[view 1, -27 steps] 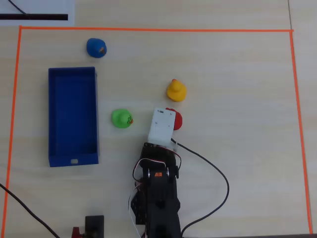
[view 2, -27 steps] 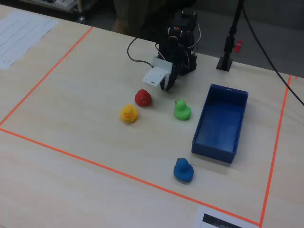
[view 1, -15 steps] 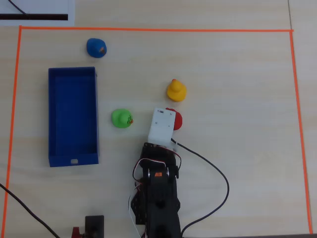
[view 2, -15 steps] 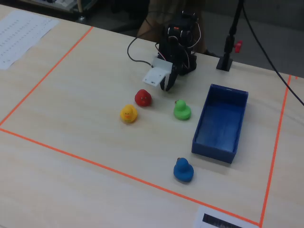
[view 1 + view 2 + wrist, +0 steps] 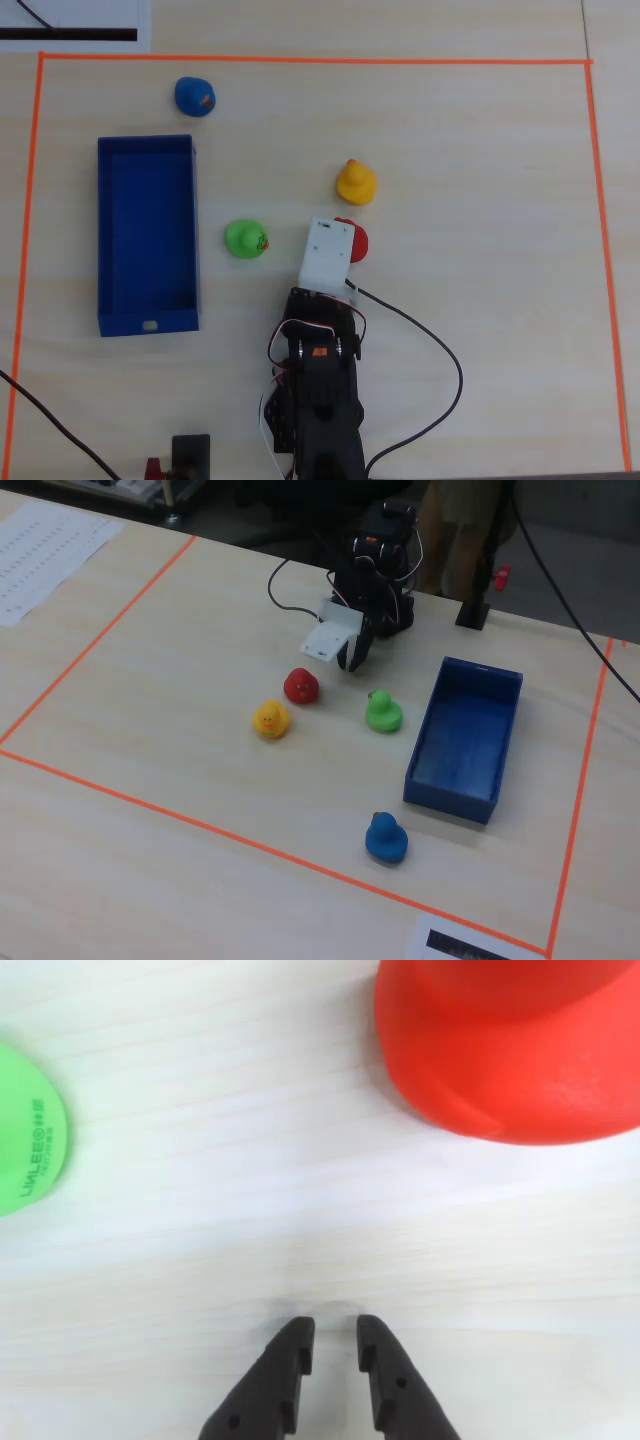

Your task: Grasp blue duck and put it into box.

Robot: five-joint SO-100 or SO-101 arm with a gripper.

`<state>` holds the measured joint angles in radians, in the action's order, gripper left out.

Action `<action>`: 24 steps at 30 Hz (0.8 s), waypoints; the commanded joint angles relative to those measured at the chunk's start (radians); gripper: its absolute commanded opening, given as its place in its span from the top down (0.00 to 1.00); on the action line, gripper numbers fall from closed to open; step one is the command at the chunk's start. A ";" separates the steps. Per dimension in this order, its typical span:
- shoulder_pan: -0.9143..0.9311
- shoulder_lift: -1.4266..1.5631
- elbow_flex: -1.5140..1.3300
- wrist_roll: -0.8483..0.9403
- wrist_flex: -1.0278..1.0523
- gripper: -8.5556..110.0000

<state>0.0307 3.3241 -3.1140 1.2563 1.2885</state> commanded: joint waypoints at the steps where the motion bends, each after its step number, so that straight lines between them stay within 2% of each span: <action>1: 0.006 -0.012 0.003 -0.003 0.020 0.90; 24: -0.031 -0.012 0.003 -0.003 0.020 0.90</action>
<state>-0.0031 3.3241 -3.1140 1.2563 1.2885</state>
